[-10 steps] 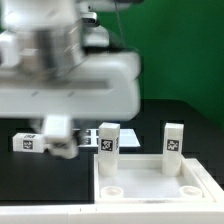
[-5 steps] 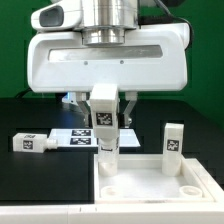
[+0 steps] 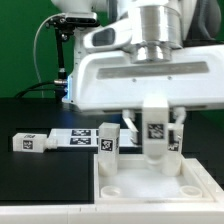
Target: Assemble square table
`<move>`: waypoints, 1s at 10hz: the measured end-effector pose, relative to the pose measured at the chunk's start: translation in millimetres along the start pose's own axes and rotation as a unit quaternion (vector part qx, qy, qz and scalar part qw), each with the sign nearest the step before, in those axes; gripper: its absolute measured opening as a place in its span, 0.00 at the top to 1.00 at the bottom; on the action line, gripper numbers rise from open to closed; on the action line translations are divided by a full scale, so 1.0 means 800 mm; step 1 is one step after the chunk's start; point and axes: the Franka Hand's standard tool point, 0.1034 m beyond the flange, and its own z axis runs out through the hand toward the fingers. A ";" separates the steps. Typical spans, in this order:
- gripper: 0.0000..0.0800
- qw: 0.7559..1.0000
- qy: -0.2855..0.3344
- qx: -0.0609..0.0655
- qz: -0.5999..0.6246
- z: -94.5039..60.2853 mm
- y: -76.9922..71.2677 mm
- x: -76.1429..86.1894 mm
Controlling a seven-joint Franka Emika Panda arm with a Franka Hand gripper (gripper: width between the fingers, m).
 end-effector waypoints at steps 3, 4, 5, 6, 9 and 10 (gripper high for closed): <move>0.64 1.000 0.000 -0.002 -0.014 0.001 0.002 0.000; 0.64 1.000 0.000 -0.002 -0.014 0.001 0.002 0.000; 0.64 1.000 0.000 -0.002 -0.014 0.002 0.002 -0.001; 0.64 1.000 0.000 -0.002 -0.014 0.002 0.002 -0.001; 0.64 0.999 -0.005 0.005 -0.053 0.015 -0.039 -0.020; 0.64 0.998 -0.004 0.004 -0.066 0.018 -0.041 -0.020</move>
Offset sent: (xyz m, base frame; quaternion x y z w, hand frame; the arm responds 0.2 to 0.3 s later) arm 0.0000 0.0000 0.0000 0.0000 0.0000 0.0000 1.0000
